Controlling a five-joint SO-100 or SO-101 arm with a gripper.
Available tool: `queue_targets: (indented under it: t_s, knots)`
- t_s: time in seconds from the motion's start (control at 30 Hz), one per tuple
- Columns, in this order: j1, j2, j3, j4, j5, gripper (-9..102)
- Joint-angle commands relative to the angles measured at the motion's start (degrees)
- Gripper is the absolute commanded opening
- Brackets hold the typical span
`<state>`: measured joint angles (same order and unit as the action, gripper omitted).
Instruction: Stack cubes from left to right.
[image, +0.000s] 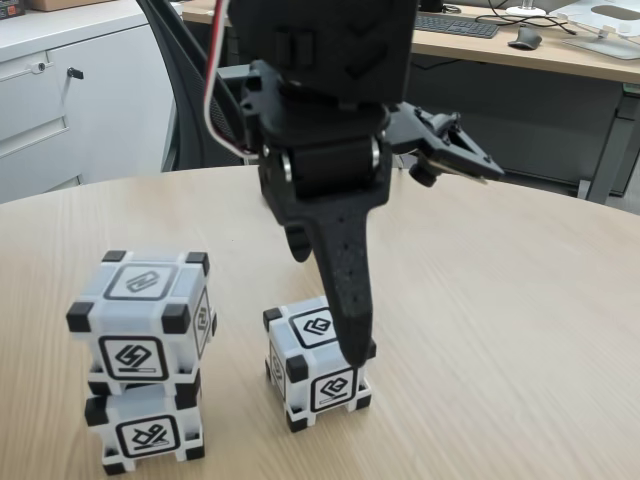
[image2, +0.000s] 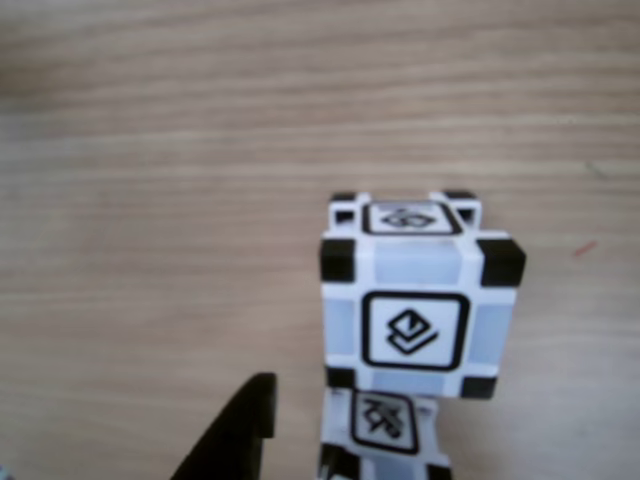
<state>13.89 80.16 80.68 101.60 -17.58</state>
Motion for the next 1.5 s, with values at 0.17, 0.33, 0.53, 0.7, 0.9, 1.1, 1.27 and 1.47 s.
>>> queue_targets:
  t_s: [0.17,0.33,0.53,0.7,0.9,1.1,1.27,1.47]
  knots:
    - [0.5,-4.5,-0.3,0.2,1.0,43]
    - [0.5,-4.8,-0.4,0.2,0.5,44]
    - [0.6,-9.2,-0.5,0.0,0.7,43]
    - [0.6,-10.4,-1.3,-0.5,0.4,44]
    - [0.9,-12.7,-1.6,-0.6,0.8,43]
    - [2.8,-13.4,-1.6,-0.7,-0.7,43]
    - [2.8,-13.4,-1.6,-0.7,-0.5,41]
    - [2.8,-13.4,-1.6,-0.8,-1.1,37]
